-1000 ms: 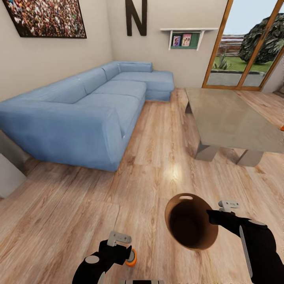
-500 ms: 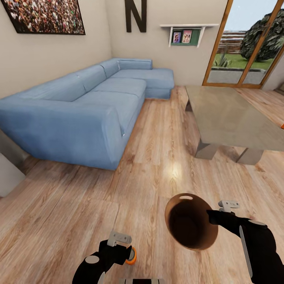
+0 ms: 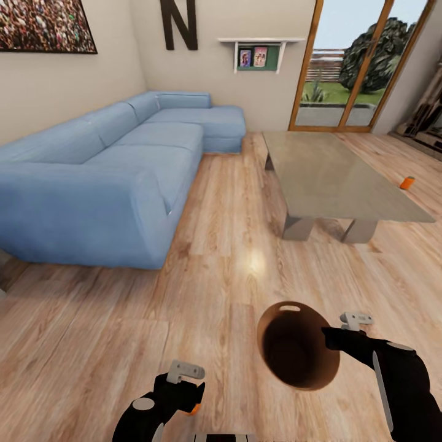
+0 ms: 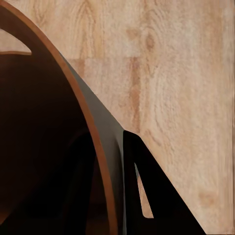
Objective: Put the three can of soda from the living room inside the tash can in the kitchen.
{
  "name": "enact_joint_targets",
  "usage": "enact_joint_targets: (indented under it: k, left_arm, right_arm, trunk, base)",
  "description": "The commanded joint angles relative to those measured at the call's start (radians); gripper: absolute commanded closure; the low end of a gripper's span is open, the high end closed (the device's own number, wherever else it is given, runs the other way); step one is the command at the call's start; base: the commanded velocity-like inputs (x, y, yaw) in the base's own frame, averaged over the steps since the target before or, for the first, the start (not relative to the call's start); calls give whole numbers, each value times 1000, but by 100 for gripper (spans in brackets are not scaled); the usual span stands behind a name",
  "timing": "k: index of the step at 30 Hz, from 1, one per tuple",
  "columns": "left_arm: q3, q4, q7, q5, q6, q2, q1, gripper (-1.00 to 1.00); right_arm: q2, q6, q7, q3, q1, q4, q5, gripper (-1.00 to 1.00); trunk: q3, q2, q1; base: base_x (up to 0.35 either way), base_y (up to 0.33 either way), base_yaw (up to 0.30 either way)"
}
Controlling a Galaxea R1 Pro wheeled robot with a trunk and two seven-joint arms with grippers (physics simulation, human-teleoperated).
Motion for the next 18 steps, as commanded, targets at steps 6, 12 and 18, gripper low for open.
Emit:
enact_joint_targets:
  k: [6,12,18]
  left_arm:
    - [0,0,0,0,0,0,0,-100]
    - [0,0,0,0,0,0,-1,-100]
    - [0,0,0,0,0,0,0,-100]
  right_arm:
    - [0,4,1,0,0,0,-17,100]
    - [0,-2,1,0,0,0,-17,100]
    - [1,-9,1,0,0,0,-17,100]
  trunk:
    - [0,0,0]
    - [0,0,0]
    - [-3,0,0]
  base:
    - [0,0,-186]
    - [0,0,-23]
    - [0,0,-31]
